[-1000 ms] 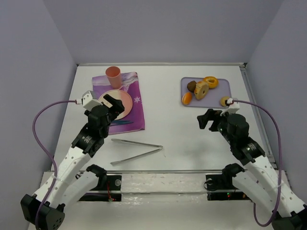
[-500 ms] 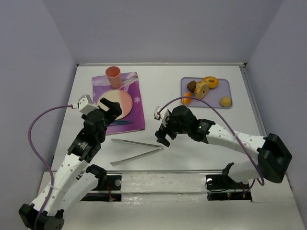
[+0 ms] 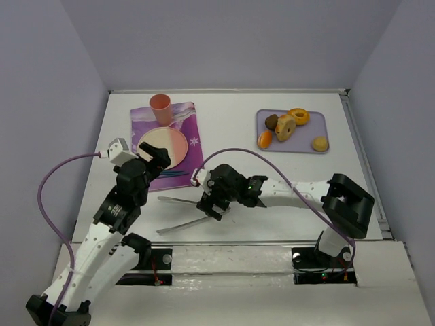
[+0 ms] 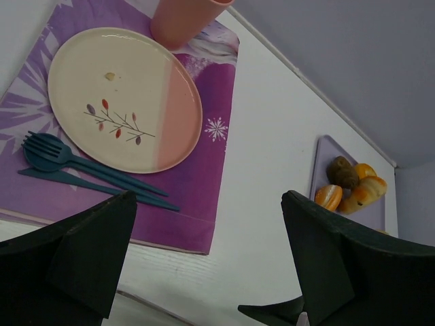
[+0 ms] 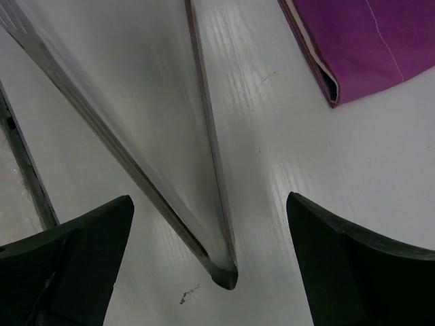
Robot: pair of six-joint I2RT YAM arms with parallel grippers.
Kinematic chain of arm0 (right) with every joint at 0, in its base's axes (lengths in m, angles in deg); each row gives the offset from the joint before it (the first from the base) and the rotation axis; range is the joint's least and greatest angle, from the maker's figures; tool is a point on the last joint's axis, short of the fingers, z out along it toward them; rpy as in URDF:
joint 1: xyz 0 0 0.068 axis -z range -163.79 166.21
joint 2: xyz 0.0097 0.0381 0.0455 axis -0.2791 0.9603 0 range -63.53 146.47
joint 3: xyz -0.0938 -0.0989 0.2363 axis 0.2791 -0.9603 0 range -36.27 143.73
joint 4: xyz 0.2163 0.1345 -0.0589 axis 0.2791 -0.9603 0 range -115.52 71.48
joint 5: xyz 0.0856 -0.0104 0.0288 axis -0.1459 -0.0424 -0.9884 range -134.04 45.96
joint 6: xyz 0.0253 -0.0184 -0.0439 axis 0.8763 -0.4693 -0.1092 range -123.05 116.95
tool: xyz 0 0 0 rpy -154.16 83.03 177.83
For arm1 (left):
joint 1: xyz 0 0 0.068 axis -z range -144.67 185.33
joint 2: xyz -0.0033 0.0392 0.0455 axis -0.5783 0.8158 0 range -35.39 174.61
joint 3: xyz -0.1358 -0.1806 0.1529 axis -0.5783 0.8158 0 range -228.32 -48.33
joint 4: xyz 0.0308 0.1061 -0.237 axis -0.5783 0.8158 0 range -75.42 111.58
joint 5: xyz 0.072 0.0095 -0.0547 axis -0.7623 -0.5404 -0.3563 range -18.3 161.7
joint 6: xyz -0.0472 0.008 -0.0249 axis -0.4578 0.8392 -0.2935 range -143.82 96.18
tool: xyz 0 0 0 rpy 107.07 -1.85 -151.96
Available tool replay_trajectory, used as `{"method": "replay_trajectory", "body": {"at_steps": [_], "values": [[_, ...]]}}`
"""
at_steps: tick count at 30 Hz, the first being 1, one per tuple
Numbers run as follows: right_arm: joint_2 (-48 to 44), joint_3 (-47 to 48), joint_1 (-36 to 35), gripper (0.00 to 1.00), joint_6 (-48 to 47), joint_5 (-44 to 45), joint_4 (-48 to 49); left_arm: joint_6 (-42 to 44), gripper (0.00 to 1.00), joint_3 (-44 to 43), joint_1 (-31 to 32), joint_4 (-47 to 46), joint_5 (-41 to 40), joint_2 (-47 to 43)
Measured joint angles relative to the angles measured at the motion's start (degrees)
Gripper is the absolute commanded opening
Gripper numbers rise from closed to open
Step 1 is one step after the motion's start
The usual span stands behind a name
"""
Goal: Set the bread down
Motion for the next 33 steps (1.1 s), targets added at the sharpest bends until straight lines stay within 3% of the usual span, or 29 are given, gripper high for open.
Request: {"method": "replay_trajectory", "body": {"at_steps": [13, 29, 31, 33], "values": [[4.11, -0.04, -2.01, 1.0, -9.9, -5.35, 0.87, -0.17, 0.99, 0.0, -0.02, 0.46, 0.0, -0.72], [11.56, 4.39, -2.01, 1.0, -12.48, -7.89, 1.38, -0.17, 0.99, 0.0, -0.04, 0.52, 0.0, -0.96], [12.83, 5.79, -2.01, 0.94, -12.46, -8.48, 1.49, -0.2, 0.99, 0.0, -0.04, 0.63, 0.0, -1.09], [13.86, 6.84, -2.01, 0.73, -12.44, -9.14, 1.81, -0.17, 0.99, 0.0, -0.04, 0.85, 0.0, -1.38]]}}
